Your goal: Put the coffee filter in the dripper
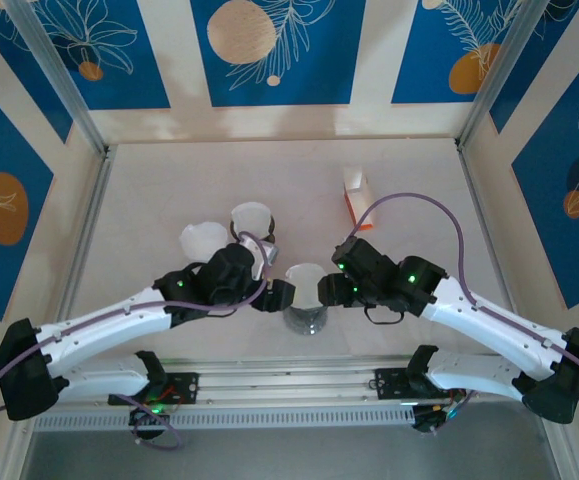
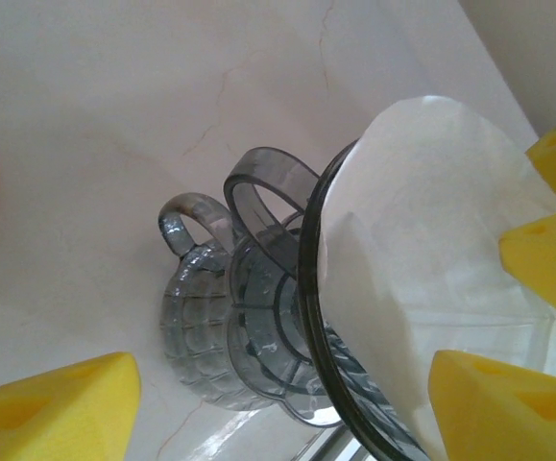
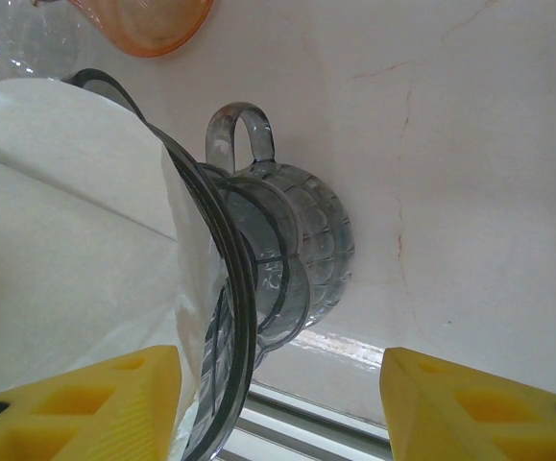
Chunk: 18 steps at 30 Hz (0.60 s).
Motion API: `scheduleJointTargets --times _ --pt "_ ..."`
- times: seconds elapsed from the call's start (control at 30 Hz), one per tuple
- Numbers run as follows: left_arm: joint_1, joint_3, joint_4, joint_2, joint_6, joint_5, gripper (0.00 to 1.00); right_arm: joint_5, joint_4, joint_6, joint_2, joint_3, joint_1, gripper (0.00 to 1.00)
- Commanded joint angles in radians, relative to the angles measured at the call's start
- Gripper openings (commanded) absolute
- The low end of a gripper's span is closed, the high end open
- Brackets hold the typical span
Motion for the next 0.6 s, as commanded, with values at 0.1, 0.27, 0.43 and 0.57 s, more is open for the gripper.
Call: scheduleJointTargets --times 0.1,0.27,0.43,0.57 --pt "0.017 0.009 0.066 -0.037 -0.001 0.037 0.83 -0.001 -0.009 0.009 0.014 0.014 0.009 0.58" --pt "0.017 0.013 0.032 -0.018 0.010 -0.005 0.79 -0.005 -0.005 0.014 0.019 0.012 0.009 0.58" --pt "0.017 0.011 -0.015 -0.012 0.008 -0.040 0.72 0.003 -0.017 0.021 0.020 0.014 0.009 0.58" --pt "0.017 0.005 -0.041 -0.023 0.013 -0.059 0.69 0.017 -0.033 0.030 0.021 0.020 0.009 0.58"
